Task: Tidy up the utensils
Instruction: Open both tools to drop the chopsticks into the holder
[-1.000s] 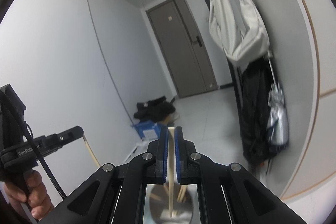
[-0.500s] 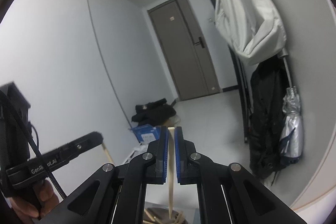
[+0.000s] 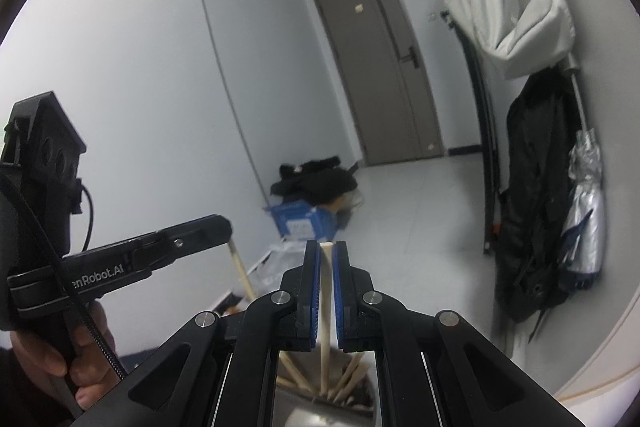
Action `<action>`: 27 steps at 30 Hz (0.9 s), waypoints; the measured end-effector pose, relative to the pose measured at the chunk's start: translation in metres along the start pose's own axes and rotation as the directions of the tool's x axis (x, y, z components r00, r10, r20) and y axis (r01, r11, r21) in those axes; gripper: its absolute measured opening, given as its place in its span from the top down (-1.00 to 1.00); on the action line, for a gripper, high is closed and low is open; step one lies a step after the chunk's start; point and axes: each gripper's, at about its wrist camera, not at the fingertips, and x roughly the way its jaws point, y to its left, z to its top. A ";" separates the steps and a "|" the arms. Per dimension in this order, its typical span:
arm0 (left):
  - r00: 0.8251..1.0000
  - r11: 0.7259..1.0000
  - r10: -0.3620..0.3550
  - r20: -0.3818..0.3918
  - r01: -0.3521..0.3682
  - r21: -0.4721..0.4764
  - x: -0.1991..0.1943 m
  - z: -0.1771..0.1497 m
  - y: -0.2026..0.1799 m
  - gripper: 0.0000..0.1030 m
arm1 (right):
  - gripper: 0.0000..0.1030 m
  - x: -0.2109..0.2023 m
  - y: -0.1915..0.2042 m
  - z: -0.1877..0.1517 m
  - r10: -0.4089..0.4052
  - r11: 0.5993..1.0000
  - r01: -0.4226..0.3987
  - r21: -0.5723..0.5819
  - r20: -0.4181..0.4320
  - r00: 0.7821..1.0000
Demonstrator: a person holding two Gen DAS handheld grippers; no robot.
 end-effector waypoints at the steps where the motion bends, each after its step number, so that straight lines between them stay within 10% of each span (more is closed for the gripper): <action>1: 1.000 1.000 -0.009 -0.018 0.009 0.002 0.002 -0.002 0.000 0.99 | 0.89 0.001 0.001 -0.003 0.002 1.000 -0.002 -0.003 -0.013 1.000; 13: 0.994 0.996 -0.012 -0.105 0.003 -0.087 -0.010 -0.017 0.011 0.82 | 0.84 0.003 0.005 -0.031 0.048 0.999 -0.045 0.022 -0.171 0.984; 19: 0.996 0.990 0.035 -0.077 -0.045 -0.135 -0.033 -0.025 0.020 0.31 | 0.79 -0.022 0.013 -0.040 0.019 1.000 -0.019 0.003 -0.178 0.984; 27: 0.984 0.965 0.175 -0.035 -0.179 -0.190 -0.069 -0.050 0.023 -0.36 | 0.23 -0.060 0.023 -0.052 -0.023 0.999 0.026 0.019 -0.163 0.986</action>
